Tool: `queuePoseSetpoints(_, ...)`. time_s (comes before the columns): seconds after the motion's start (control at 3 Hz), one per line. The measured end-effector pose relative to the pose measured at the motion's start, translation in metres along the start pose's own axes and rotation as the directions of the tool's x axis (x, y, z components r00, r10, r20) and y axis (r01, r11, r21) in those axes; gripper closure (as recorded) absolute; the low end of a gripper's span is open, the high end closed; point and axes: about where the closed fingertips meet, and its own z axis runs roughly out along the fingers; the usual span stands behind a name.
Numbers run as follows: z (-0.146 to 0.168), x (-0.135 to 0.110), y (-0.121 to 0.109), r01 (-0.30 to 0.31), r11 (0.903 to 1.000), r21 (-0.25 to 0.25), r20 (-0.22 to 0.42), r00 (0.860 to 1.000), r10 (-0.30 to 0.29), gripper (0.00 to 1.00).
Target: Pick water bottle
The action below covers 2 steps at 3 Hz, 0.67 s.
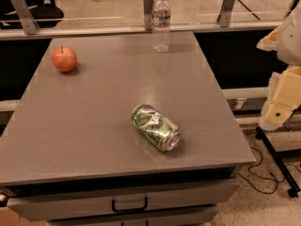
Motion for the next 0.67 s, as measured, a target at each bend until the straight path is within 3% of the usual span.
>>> queuePoseSetpoints(0.33, 0.0, 0.0, 0.0, 0.0, 1.0, 0.0, 0.0, 1.0, 0.0, 0.0)
queuePoseSetpoints(0.67, 0.014, -0.002, -0.031, -0.021, 0.9986, 0.048, 0.041, 0.999, 0.019, 0.0)
